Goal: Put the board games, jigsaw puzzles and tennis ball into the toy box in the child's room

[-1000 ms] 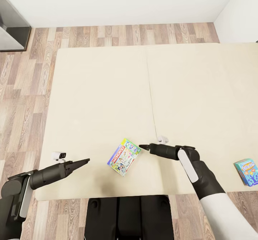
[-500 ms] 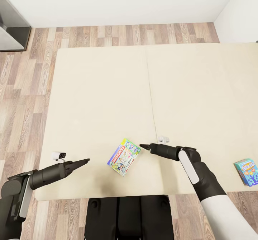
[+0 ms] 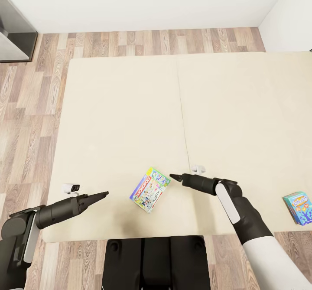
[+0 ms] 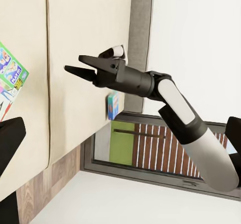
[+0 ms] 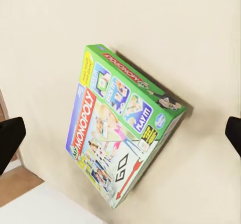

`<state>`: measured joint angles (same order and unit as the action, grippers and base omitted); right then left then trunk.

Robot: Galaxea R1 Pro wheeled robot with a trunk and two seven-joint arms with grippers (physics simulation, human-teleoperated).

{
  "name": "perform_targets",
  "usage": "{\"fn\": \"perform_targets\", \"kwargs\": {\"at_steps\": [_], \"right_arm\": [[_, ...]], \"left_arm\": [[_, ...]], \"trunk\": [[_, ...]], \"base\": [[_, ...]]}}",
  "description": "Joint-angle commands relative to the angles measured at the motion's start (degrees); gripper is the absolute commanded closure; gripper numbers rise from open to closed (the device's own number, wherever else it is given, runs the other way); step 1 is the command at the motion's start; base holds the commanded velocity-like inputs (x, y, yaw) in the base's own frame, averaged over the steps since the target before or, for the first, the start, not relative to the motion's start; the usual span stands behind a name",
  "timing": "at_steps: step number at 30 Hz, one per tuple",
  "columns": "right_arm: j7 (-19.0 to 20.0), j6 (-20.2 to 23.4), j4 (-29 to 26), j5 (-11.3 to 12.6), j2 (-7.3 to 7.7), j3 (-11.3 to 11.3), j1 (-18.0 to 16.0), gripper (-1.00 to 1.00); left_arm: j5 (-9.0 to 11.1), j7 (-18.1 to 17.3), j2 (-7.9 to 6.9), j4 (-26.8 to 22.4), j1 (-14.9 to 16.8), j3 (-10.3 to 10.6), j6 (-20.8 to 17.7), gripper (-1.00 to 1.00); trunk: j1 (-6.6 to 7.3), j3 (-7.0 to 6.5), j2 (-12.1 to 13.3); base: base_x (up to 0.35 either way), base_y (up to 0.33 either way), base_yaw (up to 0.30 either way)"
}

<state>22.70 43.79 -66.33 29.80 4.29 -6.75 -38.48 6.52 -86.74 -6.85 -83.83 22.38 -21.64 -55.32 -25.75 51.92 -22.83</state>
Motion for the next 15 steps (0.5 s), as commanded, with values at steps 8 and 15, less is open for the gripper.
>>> {"fn": "perform_targets", "kwargs": {"at_steps": [8, 15], "right_arm": [[0.3, -8.1, 5.5, -0.2, 0.02, -0.6, 0.0, -1.0], [1.4, -11.7, 9.0, -0.2, 0.02, -0.8, 0.0, -1.0]], "left_arm": [[0.0, 0.0, 0.02, 0.0, 0.0, 0.1, -0.6, -1.0], [0.0, 0.1, 0.02, 0.0, 0.0, 0.0, -0.6, -1.0]], "trunk": [[-0.03, 0.06, -0.1], [-0.03, 0.06, -0.1]], "base": [[0.0, 0.0, 0.0], [0.0, 0.0, 0.0]]}}
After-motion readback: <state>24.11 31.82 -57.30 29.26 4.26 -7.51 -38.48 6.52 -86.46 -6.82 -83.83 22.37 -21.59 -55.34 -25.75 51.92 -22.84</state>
